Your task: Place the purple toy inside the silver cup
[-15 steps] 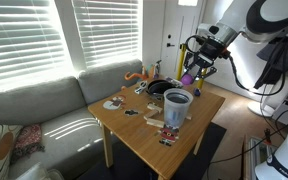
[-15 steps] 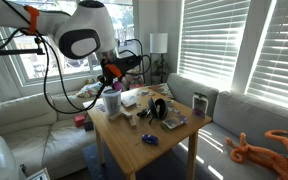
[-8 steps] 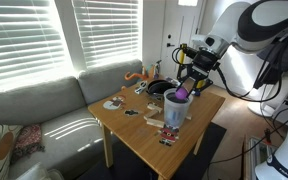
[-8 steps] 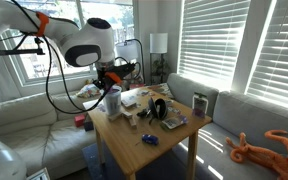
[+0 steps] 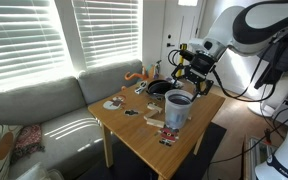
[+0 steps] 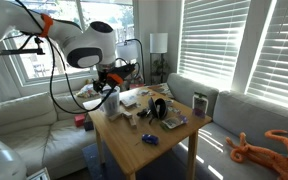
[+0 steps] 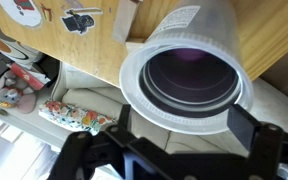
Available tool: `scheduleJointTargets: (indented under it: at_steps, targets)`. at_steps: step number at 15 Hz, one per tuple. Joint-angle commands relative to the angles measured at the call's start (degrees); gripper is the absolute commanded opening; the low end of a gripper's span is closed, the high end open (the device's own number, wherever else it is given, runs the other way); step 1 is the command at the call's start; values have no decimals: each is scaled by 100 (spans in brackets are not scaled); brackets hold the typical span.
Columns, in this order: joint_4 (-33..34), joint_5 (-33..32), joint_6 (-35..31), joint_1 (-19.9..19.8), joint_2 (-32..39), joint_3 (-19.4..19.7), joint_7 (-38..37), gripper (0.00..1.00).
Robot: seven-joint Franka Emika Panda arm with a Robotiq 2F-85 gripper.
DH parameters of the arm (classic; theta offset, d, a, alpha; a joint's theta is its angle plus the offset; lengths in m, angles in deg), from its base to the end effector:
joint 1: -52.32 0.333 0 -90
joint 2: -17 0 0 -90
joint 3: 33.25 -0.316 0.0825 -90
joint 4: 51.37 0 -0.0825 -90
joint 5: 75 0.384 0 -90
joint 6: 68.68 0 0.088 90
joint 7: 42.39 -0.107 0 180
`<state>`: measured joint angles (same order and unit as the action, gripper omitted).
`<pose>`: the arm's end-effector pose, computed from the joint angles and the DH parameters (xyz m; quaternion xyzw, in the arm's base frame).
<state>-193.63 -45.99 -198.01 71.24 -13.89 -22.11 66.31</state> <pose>0.4109 0.0631 0.5089 -0.6019 -0.7408 -0.2914 0.0628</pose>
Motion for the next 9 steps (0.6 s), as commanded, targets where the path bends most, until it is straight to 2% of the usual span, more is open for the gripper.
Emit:
scheduleJointTargets:
  at_steps: [1, 7, 8, 9]
  targets:
    - [-181, -33, -595, -299, -526, -291, 81, 100]
    - [-465, -203, -2140, -532, -1224, -299, -238, 100]
    - [-530, -253, -2298, -510, -1305, -249, -258, 100]
    - [-246, -278, -2008, -296, -979, -86, -241, 100]
